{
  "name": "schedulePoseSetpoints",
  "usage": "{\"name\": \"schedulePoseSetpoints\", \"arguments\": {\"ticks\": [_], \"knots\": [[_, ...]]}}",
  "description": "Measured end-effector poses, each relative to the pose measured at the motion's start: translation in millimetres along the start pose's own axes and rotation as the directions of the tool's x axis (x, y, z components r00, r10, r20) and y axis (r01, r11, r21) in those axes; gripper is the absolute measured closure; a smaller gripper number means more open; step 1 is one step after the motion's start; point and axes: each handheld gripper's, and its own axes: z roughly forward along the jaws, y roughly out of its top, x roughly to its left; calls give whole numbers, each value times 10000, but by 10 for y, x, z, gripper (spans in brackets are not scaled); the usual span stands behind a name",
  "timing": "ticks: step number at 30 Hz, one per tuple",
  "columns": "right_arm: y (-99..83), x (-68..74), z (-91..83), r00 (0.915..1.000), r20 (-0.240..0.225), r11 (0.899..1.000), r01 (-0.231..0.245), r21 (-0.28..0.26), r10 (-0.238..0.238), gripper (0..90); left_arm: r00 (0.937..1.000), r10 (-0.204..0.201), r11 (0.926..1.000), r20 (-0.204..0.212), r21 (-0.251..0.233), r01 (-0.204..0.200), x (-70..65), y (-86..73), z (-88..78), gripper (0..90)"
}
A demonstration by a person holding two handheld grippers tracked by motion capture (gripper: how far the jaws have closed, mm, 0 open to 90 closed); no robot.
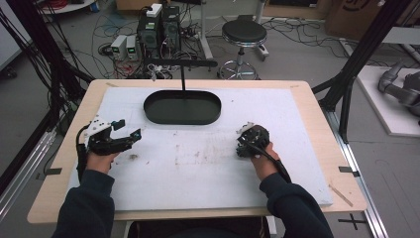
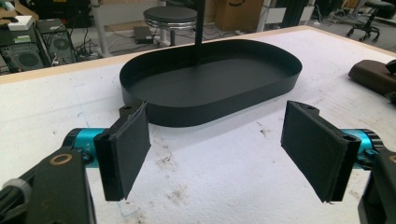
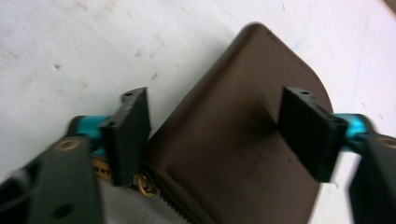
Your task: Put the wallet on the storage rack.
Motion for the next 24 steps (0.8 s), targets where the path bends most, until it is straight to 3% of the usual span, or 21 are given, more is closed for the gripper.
{"name": "schedulePoseSetpoints", "arguments": {"ticks": [3, 7, 9, 12, 13, 14, 15, 16, 21, 22, 24], "knots": [[20, 63, -43, 9963, 293, 9966, 802, 211, -808, 450, 10000, 14, 10000, 5, -25, -14, 2, -4, -15, 238], [-3, 31, -85, 9958, 275, 9962, 872, 62, -874, 548, 10000, -36, 10000, 7, -42, 36, 7, -10, -26, 241], [-24, -31, -112, 9972, 91, 9971, 745, -123, -744, 605, 10000, -34, 10000, 1, -58, 34, 6, -10, -27, 242], [-67, -208, -181, 9971, -698, 9969, -358, -696, 310, 684, 10000, -40, 10000, 0, -29, 40, 7, -12, -18, 247], [-114, -333, -238, 9898, -1146, 9881, -978, -1184, 843, 730, 10000, -47, 10000, 8, -35, 47, 7, -13, -15, 248], [-114, -333, -238, 9898, -1146, 9881, -978, -1184, 843, 730, 10000, -36, 10000, 8, -28, 36, 7, -13, -13, 248], [-164, -444, -279, 9800, -1530, 9772, -1505, -1500, 1274, 753, 10000, -51, 10000, -2, -27, 51, 6, -14, -10, 249], [-164, -444, -279, 9800, -1530, 9772, -1505, -1500, 1274, 753, 10000, -48, 10000, 7, -11, 48, 7, -15, -8, 249], [-259, -642, -329, 9510, -2259, 9469, -2563, -1941, 2111, 779, 10000, -66, 10000, 11, 5, 66, 11, -18, -2, 252], [-274, -671, -344, 9445, -2408, 9388, -2749, -2076, 2234, 784, 10000, -62, 10000, -5, 2, 62, 14, -19, 0, 252], [-294, -719, -370, 9214, -2976, 9221, -3203, -2169, 2501, 789, 10000, -89, 10000, -3, -2, 89, 18, -21, 2, 252]]}}
